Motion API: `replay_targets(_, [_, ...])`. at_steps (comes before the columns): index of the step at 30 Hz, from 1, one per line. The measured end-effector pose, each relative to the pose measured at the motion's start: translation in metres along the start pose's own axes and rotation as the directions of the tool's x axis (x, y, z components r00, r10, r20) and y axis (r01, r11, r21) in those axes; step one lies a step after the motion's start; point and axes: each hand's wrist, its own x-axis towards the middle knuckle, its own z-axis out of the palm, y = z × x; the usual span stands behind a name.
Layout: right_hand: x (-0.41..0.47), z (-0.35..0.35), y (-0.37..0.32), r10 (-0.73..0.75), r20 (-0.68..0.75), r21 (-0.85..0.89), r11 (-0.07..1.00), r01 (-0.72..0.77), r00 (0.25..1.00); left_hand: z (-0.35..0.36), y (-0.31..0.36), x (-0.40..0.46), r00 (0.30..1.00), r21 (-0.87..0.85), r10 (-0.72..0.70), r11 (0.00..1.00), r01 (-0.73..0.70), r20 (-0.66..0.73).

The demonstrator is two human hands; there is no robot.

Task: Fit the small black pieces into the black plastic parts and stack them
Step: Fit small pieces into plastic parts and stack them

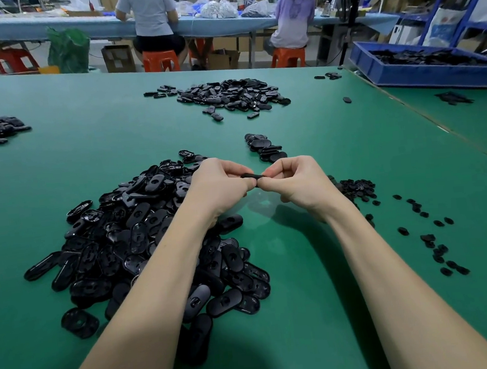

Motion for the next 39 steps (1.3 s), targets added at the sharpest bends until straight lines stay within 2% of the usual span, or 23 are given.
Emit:
replay_targets(7, [0.001,-0.003,0.001,-0.051,0.032,0.012,0.999,0.051,0.998,-0.001,-0.001,0.001,0.999,-0.023,0.028,0.999,-0.029,-0.023])
replay_targets(11, [0.004,-0.006,0.002,-0.253,0.035,-0.221,0.942,0.255,0.967,-0.002,-0.002,0.001,0.998,-0.094,0.013,0.995,-0.018,-0.055])
replay_targets(14, [0.008,-0.005,0.007,-0.329,0.012,-0.37,0.876,0.31,0.944,0.0,-0.003,0.002,0.999,-0.115,0.018,0.993,-0.022,-0.039])
replay_targets(17, [0.017,-0.012,0.012,-0.315,-0.088,-0.454,0.857,0.244,0.945,-0.003,-0.004,0.004,0.999,-0.082,0.033,0.996,-0.036,-0.037])
replay_targets(20, [0.036,-0.025,0.012,-0.265,-0.198,-0.519,0.845,0.129,0.944,-0.01,-0.005,0.007,0.992,0.123,0.121,0.986,-0.115,-0.046])
replay_targets(22, [0.054,-0.03,0.008,-0.224,-0.23,-0.561,0.826,0.059,0.947,-0.014,-0.006,0.008,0.982,0.259,0.188,0.95,-0.173,-0.034])
replay_targets(25, [0.083,-0.032,-0.001,-0.169,-0.217,-0.612,0.791,0.001,0.961,-0.018,-0.008,0.008,0.973,0.362,0.232,0.906,-0.219,0.007])
replay_targets(31, [0.109,-0.03,-0.004,-0.073,-0.156,-0.702,0.709,-0.059,0.985,-0.02,-0.008,0.006,0.968,0.41,0.236,0.877,-0.249,0.083])
replay_targets(36, [0.096,-0.034,-0.003,-0.115,-0.194,-0.652,0.757,-0.04,0.974,-0.022,-0.007,0.005,0.957,0.43,0.239,0.856,-0.288,0.166])
replay_targets(39, [0.071,-0.033,-0.005,-0.157,-0.198,-0.591,0.807,0.01,0.968,-0.021,-0.007,0.005,0.959,0.407,0.244,0.869,-0.281,0.141])
